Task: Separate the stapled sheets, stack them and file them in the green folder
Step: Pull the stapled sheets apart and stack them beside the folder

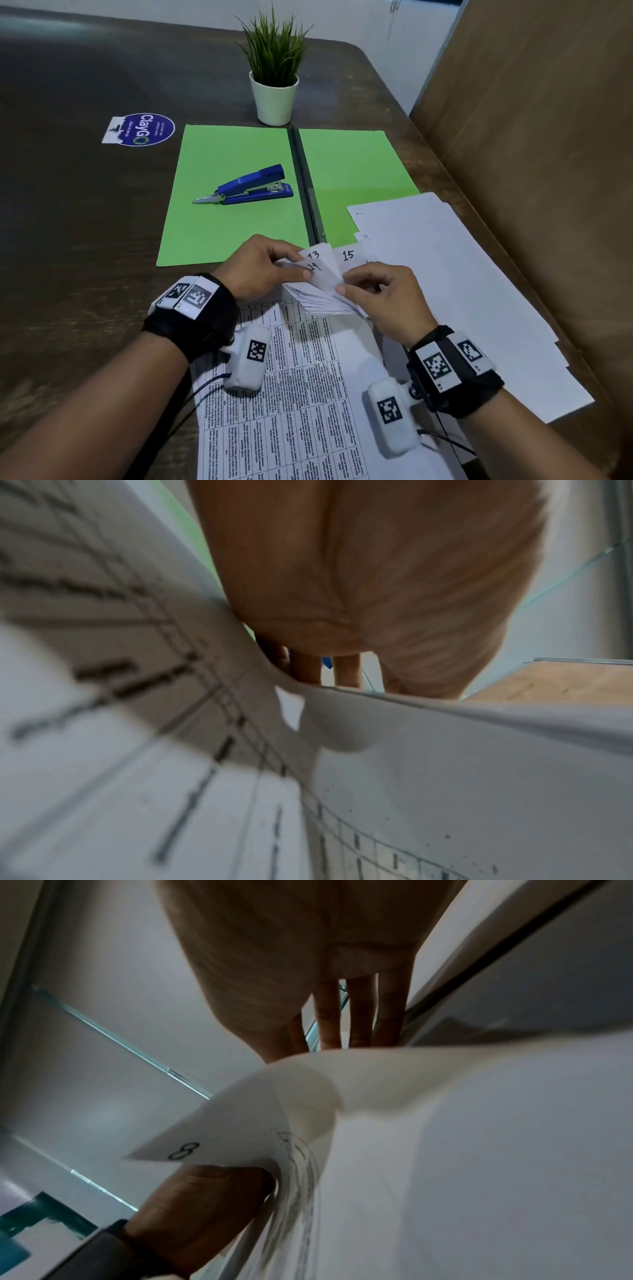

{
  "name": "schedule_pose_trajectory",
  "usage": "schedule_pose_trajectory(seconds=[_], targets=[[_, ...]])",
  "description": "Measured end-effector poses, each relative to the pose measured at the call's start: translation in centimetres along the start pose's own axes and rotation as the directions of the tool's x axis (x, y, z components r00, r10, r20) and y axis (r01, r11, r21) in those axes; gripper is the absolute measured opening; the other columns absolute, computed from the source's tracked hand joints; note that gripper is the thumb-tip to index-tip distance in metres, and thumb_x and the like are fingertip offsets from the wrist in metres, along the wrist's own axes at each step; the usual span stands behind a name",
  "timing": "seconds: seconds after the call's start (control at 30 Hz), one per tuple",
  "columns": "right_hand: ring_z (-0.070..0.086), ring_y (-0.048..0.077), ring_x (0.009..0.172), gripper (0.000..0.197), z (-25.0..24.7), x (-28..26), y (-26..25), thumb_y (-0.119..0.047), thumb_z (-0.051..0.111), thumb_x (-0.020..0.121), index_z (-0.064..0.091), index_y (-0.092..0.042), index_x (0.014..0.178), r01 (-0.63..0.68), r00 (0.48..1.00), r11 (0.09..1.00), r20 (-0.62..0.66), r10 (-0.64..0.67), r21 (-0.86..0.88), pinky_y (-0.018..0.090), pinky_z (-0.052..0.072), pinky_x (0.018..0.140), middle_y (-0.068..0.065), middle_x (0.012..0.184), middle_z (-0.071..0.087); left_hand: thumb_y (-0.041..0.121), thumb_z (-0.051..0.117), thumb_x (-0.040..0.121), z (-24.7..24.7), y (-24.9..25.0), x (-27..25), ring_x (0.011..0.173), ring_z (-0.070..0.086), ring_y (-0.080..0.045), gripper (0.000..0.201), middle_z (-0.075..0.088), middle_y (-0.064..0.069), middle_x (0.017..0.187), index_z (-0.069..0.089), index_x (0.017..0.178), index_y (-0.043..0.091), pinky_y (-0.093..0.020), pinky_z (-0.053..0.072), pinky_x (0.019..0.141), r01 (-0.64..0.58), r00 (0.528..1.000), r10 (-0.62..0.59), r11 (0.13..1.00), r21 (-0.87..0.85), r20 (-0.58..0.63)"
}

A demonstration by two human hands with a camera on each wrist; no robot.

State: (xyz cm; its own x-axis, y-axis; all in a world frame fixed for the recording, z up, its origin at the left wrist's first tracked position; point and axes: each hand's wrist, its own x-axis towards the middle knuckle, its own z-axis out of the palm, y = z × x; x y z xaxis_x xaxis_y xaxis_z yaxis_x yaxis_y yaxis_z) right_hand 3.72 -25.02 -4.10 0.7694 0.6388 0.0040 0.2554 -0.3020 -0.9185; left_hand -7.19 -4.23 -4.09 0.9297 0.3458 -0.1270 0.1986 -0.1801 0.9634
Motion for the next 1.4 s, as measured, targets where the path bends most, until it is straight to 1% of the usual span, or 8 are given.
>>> schedule_pose_trajectory(seconds=[0.43,0.6,0.67,0.73,0.83,0.97,1.2,1.4], targets=[[0.045,0.013,0.059,0.05,1.1,0.3,0.2,-0.043,0.052,0.1,0.05,-0.016,0.058,0.068,0.995,0.995,0.079,-0.062,-0.073,0.034,0.039,0.066,-0.009,0.06,0.047,0.023,0.061,0.098,0.1,0.4,-0.3,0.101,0.071,-0.023,0.025,0.076,0.008,0.107,0.08,0.09,0.009,-0.046,0.053,0.099,0.0,0.997,-0.008,0.995,0.098,0.081],[0.065,0.02,0.073,0.004,1.2,0.5,0.3,-0.023,0.074,0.088,0.077,-0.025,0.086,0.014,0.993,0.999,0.118,-0.009,-0.039,0.034,0.052,0.072,-0.001,0.083,0.072,0.045,0.053,0.1,0.0,0.9,-0.6,0.097,0.07,-0.032,0.041,0.076,-0.002,0.108,0.081,0.092,0.016,-0.051,0.053,0.096,0.04,0.991,-0.055,0.991,0.129,0.119],[0.067,0.022,0.075,0.006,1.3,0.7,0.4,-0.019,0.078,0.083,0.078,-0.023,0.088,0.011,0.993,0.999,0.115,-0.007,-0.033,0.034,0.055,0.073,0.002,0.083,0.074,0.058,0.042,0.1,0.1,1.5,-0.8,0.094,0.072,-0.014,0.056,0.078,-0.001,0.105,0.081,0.093,0.018,-0.028,0.054,0.089,0.127,0.986,-0.138,0.985,0.116,0.098],[0.067,0.02,0.073,0.004,1.4,1.1,0.5,-0.018,0.078,0.082,0.078,-0.02,0.085,-0.012,0.997,0.999,0.076,0.015,-0.04,0.035,0.055,0.072,0.003,0.079,0.074,0.051,0.043,0.101,0.1,1.8,-0.8,0.09,0.07,0.0,0.049,0.078,0.009,0.101,0.08,0.094,0.019,-0.014,0.046,0.078,0.165,0.981,-0.174,0.981,0.098,0.087],[0.061,0.011,0.063,0.005,1.4,1.5,0.6,-0.017,0.08,0.081,0.076,-0.014,0.083,-0.07,0.997,0.997,0.023,0.071,-0.034,0.027,0.051,0.063,0.004,0.074,0.072,0.023,0.069,0.093,0.0,1.3,-0.6,0.096,0.071,-0.008,0.01,0.077,0.007,0.103,0.075,0.102,0.025,-0.032,0.056,0.089,0.135,0.986,-0.146,0.983,0.123,0.086],[0.061,0.014,0.057,0.013,1.5,1.4,0.4,-0.018,0.082,0.08,0.076,-0.009,0.084,-0.091,0.994,0.996,0.063,0.092,-0.018,0.024,0.049,0.055,0.013,0.077,0.074,0.007,0.079,0.082,-0.2,0.8,-0.2,0.101,0.072,-0.028,0.028,0.076,-0.002,0.107,0.071,0.104,0.021,-0.049,0.055,0.096,0.115,0.989,-0.125,0.987,0.116,0.083],[0.062,0.01,0.063,0.016,1.4,1.2,0.2,-0.024,0.087,0.073,0.076,-0.017,0.082,-0.036,0.996,0.999,0.077,0.038,-0.038,0.03,0.054,0.064,0.004,0.076,0.074,0.072,0.059,0.077,0.0,1.9,-1.0,0.083,0.069,-0.009,0.057,0.077,0.003,0.095,0.078,0.093,0.021,-0.029,0.05,0.081,0.156,0.983,-0.161,0.986,0.06,0.088],[0.063,0.023,0.065,0.018,1.5,0.7,0.5,-0.017,0.081,0.08,0.073,-0.02,0.064,0.025,1.0,0.996,0.013,-0.024,-0.081,0.035,0.051,0.064,-0.001,0.069,0.067,0.024,0.073,0.09,0.1,1.3,-0.5,0.092,0.071,-0.016,0.011,0.078,-0.004,0.096,0.08,0.086,0.016,-0.038,0.052,0.097,0.103,0.994,-0.105,0.992,0.069,0.016]])
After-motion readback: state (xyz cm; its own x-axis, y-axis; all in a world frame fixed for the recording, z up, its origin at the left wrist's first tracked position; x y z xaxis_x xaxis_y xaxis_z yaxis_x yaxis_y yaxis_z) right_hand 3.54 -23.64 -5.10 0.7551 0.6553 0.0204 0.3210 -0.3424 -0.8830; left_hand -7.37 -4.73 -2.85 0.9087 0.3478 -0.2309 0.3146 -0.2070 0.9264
